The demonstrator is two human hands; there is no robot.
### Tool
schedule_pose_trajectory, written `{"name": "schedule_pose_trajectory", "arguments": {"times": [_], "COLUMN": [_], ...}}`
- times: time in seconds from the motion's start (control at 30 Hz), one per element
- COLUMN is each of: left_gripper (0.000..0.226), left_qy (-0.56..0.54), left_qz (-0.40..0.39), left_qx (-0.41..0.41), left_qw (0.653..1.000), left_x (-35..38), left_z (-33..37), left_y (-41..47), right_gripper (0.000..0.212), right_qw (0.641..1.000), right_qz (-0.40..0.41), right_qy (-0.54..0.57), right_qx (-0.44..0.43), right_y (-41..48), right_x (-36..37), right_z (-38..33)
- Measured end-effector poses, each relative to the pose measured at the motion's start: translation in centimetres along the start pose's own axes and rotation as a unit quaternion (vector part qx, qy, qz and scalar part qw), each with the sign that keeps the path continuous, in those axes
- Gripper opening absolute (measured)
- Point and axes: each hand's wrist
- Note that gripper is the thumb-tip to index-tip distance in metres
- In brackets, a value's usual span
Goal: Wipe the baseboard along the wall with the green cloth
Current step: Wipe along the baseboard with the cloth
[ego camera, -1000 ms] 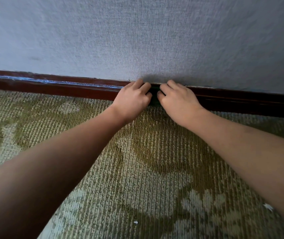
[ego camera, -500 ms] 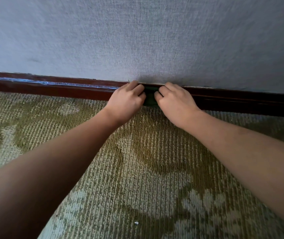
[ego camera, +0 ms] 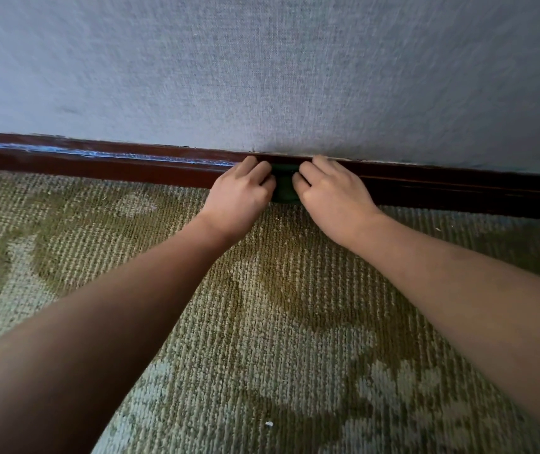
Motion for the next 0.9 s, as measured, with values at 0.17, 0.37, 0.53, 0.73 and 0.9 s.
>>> {"name": "schedule_pose_trajectory", "arguments": {"times": [0.17,0.37,0.53,0.73,0.9], "left_gripper": [0.019,0.014,0.018,0.022,0.022], "left_qy": [0.017,0.009,0.024,0.031,0.036], "left_qz": [-0.011,0.032,0.008,-0.007,0.032], "left_qx": [0.012,0.011,0.042,0.053,0.067], "left_qw": [1.0,0.999,0.999,0.998,0.997], "left_x": [0.2,-1.0,-0.9,0.3,0.6], "left_z": [0.5,0.4,0.1,-0.5,-0.8], "left_y": [-1.3,-0.3,0.9,0.7,0.5], "right_gripper": [0.035,0.025,0.038,0.023,0.017], "right_qw": [0.999,0.996,0.998,0.99,0.984], "right_qz": [-0.002,0.072,0.051,0.112,0.153], "right_qy": [-0.019,-0.06,-0.043,-0.077,-0.087], "right_qx": [-0.031,0.012,0.004,0.027,0.0], "right_y": [-0.6,-1.0,-0.3,-0.9,-0.7], "right_x": [-0.4,-1.4,-0.4,0.7,2.0], "right_z": [-0.8,0.3,1.1,0.3,0.1]}}
Point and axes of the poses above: each hand's wrist, its own y-axis towards the middle knuckle, its own x-axis out of the palm, z = x × y, and after that the axes turned 14 degrees about -y, right-handed
